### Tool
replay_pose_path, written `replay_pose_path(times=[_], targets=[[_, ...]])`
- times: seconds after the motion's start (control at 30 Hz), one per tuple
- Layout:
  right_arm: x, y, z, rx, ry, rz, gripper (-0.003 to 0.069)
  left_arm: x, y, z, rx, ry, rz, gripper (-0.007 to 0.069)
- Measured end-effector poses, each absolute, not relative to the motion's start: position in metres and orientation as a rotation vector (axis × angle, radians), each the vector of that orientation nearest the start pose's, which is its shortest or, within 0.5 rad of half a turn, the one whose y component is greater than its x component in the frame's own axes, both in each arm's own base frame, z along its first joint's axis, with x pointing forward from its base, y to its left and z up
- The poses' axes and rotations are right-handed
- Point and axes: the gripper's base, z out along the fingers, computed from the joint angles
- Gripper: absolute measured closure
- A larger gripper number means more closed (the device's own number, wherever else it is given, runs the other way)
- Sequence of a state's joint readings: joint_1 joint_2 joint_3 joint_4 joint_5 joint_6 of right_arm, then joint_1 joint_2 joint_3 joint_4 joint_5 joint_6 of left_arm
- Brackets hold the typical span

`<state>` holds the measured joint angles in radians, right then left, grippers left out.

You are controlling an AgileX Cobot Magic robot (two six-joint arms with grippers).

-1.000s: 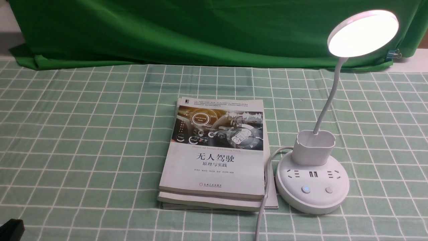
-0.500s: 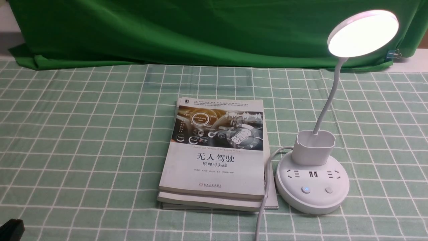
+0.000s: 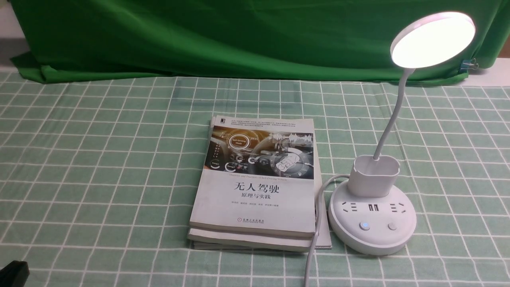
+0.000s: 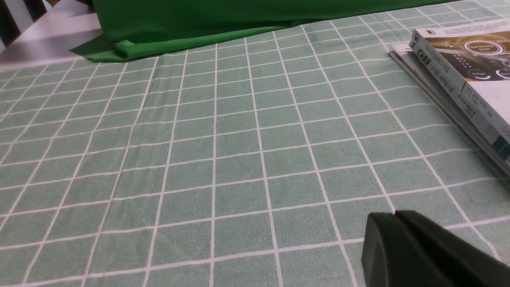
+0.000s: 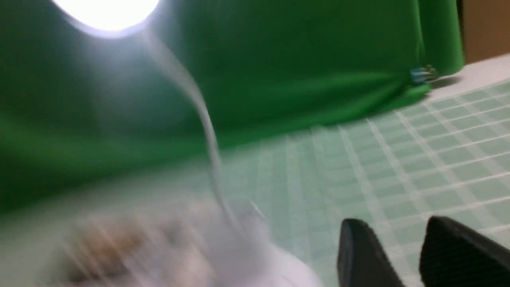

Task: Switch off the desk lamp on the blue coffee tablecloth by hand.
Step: 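Press the power button on the lamp base to turn the lamp off with the right gripper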

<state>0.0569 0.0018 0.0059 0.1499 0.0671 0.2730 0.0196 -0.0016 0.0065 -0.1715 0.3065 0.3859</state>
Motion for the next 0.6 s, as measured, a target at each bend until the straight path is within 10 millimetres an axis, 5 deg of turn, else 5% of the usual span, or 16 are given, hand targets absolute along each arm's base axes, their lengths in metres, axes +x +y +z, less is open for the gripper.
replay_pose_path(times=[0.1,0.3,0.47,0.6], targets=[[0.056,0.003,0.213,0.457,1.430,0.587,0.0418,0.054,-0.004,0.184,0.218,1.779,0.127,0.0624],[0.055,0.002,0.220,0.499,1.334,0.660,0.0458,0.054,-0.004,0.184,0.218,1.779,0.127,0.0624],[0.058,0.008,0.229,0.402,1.524,0.598,0.0604,0.054,-0.004,0.184,0.218,1.779,0.127,0.0624],[0.071,0.020,0.268,0.173,1.830,0.495,0.0618,0.054,-0.004,0.184,0.218,1.779,0.127,0.0624]])
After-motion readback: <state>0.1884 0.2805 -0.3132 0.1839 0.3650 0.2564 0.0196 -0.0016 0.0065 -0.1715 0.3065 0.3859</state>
